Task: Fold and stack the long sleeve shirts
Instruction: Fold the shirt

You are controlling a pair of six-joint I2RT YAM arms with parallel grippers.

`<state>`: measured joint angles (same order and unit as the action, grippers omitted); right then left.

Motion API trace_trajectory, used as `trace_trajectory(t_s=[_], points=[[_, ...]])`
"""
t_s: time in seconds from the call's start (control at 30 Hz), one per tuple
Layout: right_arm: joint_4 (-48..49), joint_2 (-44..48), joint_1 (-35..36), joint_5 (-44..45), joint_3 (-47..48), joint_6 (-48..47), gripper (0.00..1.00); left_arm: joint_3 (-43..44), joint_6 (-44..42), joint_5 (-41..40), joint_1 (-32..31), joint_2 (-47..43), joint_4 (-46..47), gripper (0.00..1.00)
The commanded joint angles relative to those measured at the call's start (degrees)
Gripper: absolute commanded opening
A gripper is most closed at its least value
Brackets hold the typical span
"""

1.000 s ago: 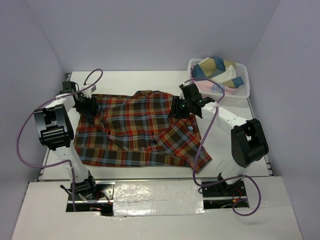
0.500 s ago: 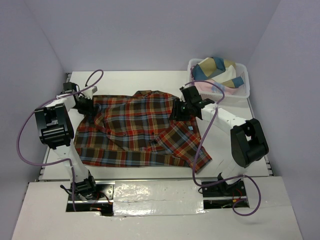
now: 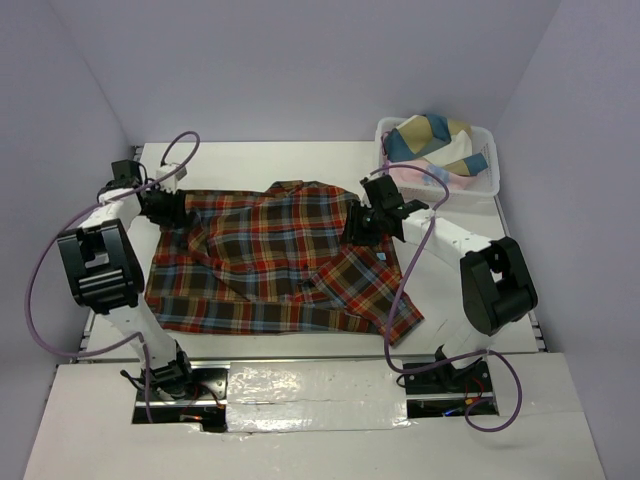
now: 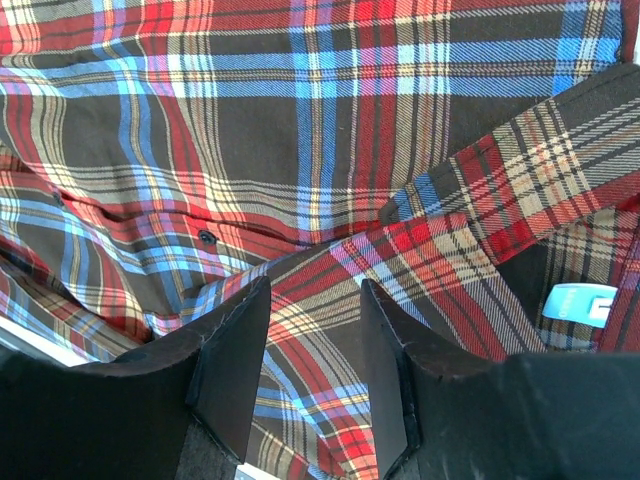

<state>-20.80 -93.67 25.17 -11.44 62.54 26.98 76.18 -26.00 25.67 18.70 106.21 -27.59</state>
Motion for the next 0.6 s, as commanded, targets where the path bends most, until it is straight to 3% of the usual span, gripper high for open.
trace_trajectory(t_s=[0.0,0.1,0.2,0.27,0.37,0.47,0.57], points=[[0.8,3.1,0.3,0.3,-0.3,-0.4,0.48,-2.8,-4.0,7.1,-0.6,-6.5,3.0,0.45],[0.8,3.3,0.3,0.4,-0.6,-0.3,0.48,-2.4,-4.7,3.7,-0.7,-4.2,-0.2,0.27],[0.9,3.6,0.3,0.4,-0.7,-0.4,0.48,-1.7,-3.6,-1.6,-0.4,-1.4,-1.8,0.17],[0.7,3.7,0.4,0.5,-0.6,-0.5,0.48,-1.4,-3.2,-3.6,-0.4,-0.4,-1.8,0.16],[0.8,3.8,0.3,0.6,-0.8,-0.5,0.48,-1.1,-3.4,-3.4,-0.6,0.2,-1.4,0.24],[0.8,3.8,0.4,0.5,-0.8,-0.4,0.48,-0.5,-3.5,-3.7,-1.2,1.7,-1.8,0.39],[0.8,3.9,0.3,0.5,-0.8,-0.4,0.48,-0.6,-3.1,-3.3,-1.3,3.4,-1.7,0.43]])
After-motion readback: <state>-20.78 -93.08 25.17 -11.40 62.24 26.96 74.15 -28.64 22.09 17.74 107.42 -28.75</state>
